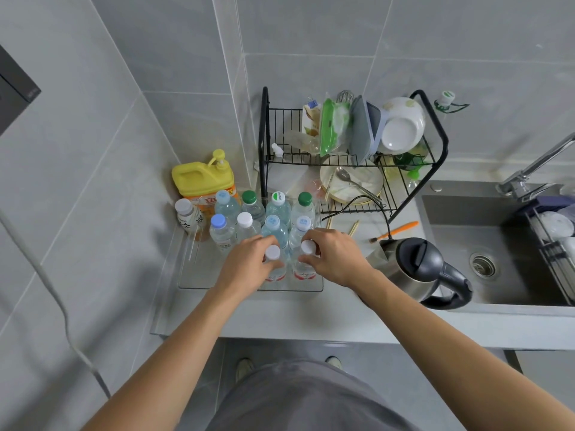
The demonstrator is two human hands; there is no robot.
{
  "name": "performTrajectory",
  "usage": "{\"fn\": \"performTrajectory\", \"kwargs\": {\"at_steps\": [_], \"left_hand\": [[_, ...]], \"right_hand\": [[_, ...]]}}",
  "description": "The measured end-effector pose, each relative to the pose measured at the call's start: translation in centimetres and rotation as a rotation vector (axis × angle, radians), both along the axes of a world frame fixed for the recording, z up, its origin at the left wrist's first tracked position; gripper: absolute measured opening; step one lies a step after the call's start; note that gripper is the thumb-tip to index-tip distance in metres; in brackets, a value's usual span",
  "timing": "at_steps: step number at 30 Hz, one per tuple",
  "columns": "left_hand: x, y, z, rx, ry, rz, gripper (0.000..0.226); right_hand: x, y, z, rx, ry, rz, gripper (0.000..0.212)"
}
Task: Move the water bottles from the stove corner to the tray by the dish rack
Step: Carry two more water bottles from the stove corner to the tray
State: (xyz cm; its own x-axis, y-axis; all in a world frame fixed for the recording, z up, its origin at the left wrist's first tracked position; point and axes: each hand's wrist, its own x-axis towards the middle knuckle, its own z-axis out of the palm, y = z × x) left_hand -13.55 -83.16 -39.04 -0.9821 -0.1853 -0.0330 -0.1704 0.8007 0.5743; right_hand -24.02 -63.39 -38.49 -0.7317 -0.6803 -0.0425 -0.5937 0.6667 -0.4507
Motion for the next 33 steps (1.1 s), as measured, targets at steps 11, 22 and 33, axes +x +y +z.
{"fn": "performTrajectory", "kwargs": {"at_steps": [11, 22, 33], "left_hand": [[-1.8, -0.7, -0.4, 0.001, -0.003, -0.088, 0.029], [-1.7, -0.7, -0.2, -0.016, -0.032, -0.134, 0.031], [1.5, 0.7, 1.1, -0.198, 0.088, 0.038, 0.042]], "right_hand": [[0.3, 0.0, -0.4, -0.002, 0.042, -0.016, 0.030], [1.0, 0.0, -0.5, 0.007, 0.035, -0.019, 0.031], [4.1, 0.1, 0.6, 0.076, 0.034, -0.220, 0.045]]}}
